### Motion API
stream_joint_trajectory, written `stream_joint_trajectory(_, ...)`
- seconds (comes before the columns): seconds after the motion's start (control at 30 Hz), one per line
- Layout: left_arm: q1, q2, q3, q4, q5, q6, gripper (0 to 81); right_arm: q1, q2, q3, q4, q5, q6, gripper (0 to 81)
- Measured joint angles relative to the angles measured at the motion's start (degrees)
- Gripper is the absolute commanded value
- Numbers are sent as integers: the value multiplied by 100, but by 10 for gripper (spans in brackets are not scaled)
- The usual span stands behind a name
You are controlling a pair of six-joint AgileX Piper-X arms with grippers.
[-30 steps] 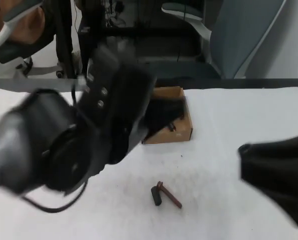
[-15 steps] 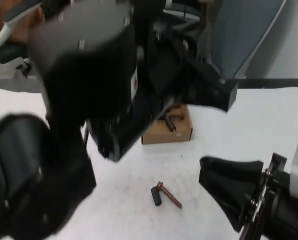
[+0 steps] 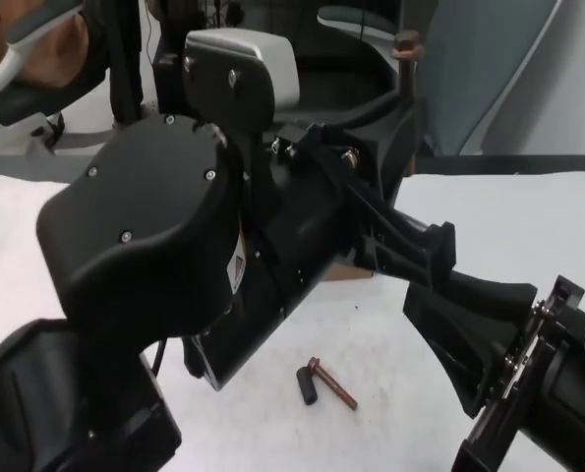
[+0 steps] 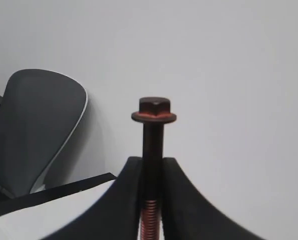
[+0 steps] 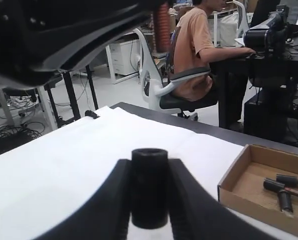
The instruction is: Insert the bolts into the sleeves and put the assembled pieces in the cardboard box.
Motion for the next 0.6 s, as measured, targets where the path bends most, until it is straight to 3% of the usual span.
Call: stream_joint_trajectory(0.6,-165,0,99,13,314,-126,17,0,0,0,-395,334,-528,6)
